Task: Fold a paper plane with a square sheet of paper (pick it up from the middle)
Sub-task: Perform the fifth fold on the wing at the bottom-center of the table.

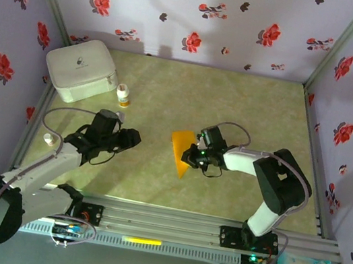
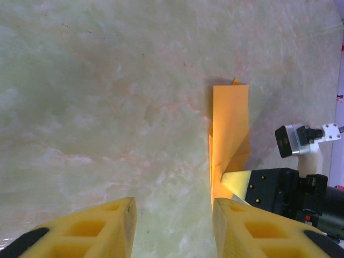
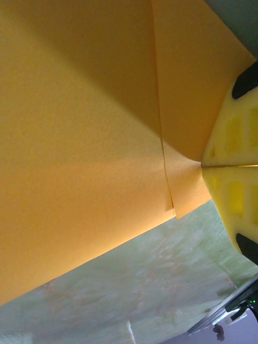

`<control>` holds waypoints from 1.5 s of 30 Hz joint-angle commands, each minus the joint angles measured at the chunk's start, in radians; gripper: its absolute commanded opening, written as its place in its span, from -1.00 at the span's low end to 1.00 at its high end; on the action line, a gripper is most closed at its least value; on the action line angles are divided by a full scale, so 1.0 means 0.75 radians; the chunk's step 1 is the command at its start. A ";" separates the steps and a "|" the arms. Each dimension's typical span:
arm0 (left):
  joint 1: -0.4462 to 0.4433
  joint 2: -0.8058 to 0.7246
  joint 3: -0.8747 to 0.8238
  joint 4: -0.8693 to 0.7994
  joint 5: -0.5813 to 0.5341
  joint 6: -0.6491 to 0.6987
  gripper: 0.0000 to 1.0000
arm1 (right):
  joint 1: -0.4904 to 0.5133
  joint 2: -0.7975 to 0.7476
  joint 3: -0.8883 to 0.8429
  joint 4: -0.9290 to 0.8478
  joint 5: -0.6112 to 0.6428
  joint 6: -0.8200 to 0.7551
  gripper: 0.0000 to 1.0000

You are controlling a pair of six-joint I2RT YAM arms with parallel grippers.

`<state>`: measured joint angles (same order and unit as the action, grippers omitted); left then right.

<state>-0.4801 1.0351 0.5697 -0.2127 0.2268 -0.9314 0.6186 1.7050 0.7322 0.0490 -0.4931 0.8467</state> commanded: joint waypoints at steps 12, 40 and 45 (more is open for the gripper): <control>-0.009 0.003 0.039 0.046 -0.014 0.002 -0.24 | 0.106 0.038 -0.033 -0.203 0.201 0.090 -0.88; -0.008 0.004 0.032 0.164 0.122 0.019 -0.23 | 0.222 -0.007 -0.099 -0.098 0.383 0.323 -0.89; -0.015 0.040 0.057 0.177 0.130 0.015 -0.25 | 0.224 -0.027 -0.140 -0.051 0.400 0.333 -0.89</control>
<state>-0.4812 1.0489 0.5831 -0.1043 0.3042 -0.9333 0.7719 1.6604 0.6849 0.1368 -0.2367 1.0782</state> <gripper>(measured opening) 0.377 0.058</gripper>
